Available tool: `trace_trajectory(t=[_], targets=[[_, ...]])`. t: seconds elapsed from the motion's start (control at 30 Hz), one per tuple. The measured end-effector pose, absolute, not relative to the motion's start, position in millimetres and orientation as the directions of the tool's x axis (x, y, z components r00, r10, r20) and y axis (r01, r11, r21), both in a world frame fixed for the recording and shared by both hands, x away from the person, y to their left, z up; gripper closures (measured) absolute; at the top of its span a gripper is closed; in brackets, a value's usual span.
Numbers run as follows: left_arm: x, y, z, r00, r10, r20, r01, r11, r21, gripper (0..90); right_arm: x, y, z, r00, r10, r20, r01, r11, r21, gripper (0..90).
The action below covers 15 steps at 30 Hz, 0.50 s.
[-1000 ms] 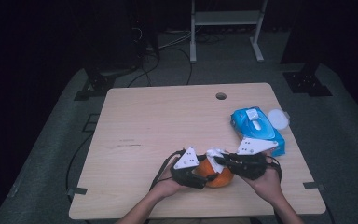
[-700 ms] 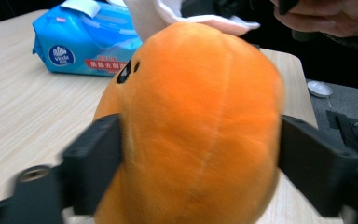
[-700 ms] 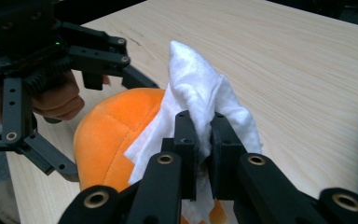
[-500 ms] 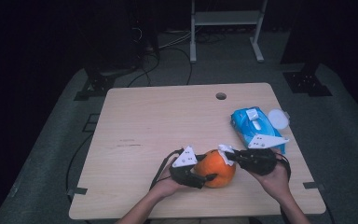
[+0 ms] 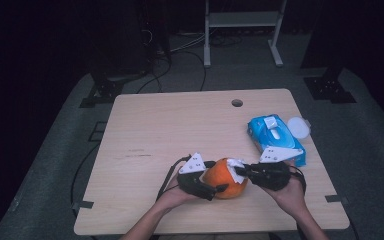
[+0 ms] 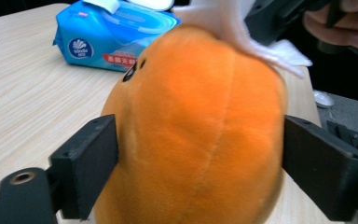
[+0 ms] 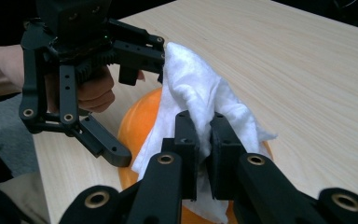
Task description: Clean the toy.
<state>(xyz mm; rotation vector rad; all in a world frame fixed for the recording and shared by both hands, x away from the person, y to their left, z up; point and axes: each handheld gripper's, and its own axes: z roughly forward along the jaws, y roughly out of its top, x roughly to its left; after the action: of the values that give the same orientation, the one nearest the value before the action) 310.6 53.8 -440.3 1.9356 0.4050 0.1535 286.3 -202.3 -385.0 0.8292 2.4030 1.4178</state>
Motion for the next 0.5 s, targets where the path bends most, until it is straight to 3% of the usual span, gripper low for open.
trace_trajectory(t=[0.07, 0.2, 0.37, 0.5], targets=[[309.1, 51.5, -442.5, 0.933, 0.351, -0.075, 0.203, -0.346, 0.916, 19.6, 283.3, -198.9, -382.8, -0.812, 0.58, 0.064, 0.341, 0.383, 0.859, 82.7], [309.5, 54.0, -442.6, 0.933, 0.35, -0.084, 0.21, -0.341, 0.916, 19.3, 280.2, -191.7, -379.2, -0.821, 0.57, 0.029, 0.313, 0.406, 0.859, 82.7], [311.1, 53.7, -445.0, 0.941, 0.327, -0.085, 0.201, -0.339, 0.919, 10.1, 286.9, -201.6, -384.1, -0.81, 0.583, 0.071, 0.343, 0.371, 0.863, 82.6], [307.4, 50.6, -445.1, 0.937, 0.346, -0.037, 0.172, -0.369, 0.913, 20.8, 283.2, -200.0, -381.1, -0.807, 0.588, 0.05, 0.33, 0.38, 0.864, 82.6]])
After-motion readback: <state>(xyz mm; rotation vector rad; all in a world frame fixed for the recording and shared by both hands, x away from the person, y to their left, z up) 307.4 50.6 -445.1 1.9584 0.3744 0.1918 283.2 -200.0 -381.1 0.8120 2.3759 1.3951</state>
